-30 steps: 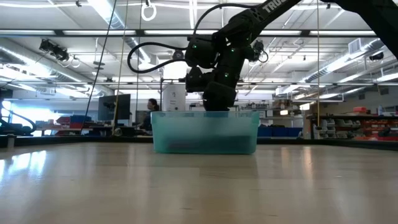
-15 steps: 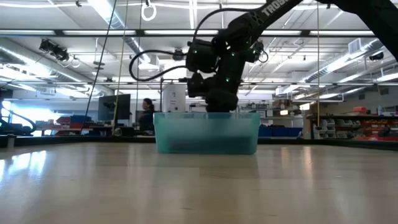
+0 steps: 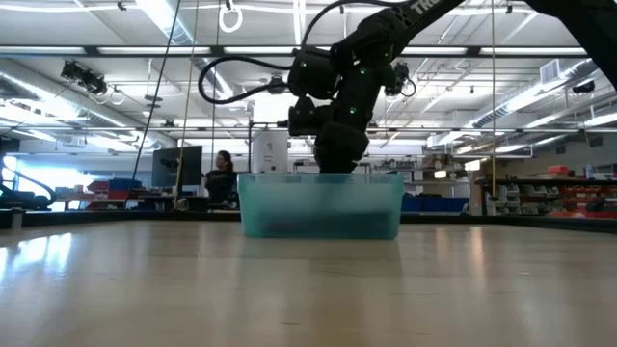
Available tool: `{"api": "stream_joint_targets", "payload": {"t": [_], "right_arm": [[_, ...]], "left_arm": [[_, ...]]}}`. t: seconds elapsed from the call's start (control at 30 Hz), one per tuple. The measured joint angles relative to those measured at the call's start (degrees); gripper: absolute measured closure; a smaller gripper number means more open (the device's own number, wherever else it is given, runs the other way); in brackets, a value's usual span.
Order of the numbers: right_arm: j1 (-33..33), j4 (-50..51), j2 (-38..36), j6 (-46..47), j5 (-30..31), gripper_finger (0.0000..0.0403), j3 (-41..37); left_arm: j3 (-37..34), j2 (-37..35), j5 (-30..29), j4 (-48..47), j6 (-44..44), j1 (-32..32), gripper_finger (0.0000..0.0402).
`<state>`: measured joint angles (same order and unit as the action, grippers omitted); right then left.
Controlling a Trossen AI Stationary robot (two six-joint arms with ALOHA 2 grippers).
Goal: Pick and place USB-C Cables
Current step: Move the blue transparent bin to the center of the table
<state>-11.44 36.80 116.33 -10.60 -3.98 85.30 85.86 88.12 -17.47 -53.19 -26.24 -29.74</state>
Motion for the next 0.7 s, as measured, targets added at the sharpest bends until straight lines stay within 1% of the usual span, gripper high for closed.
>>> {"api": "stream_joint_targets", "payload": {"t": [0.23, 0.33, 0.7], "right_arm": [[1.0, -0.3, 0.0, -1.0, 0.1, 0.0333, 0.0], [0.9, -0.3, 0.0, -0.7, 1.5, 0.0333, 0.0], [-0.3, -1.2, -0.1, 0.2, 1.8, 0.0336, 0.1]], "left_arm": [[0.0, 0.0, 0.0, 0.0, 0.0, 0.0, 0.0241], [0.0, 0.0, 0.0, 0.0, 0.0, 0.0, 0.0241], [0.0, 0.0, 0.8, -0.1, -0.1, -0.2, 0.0241]]}}
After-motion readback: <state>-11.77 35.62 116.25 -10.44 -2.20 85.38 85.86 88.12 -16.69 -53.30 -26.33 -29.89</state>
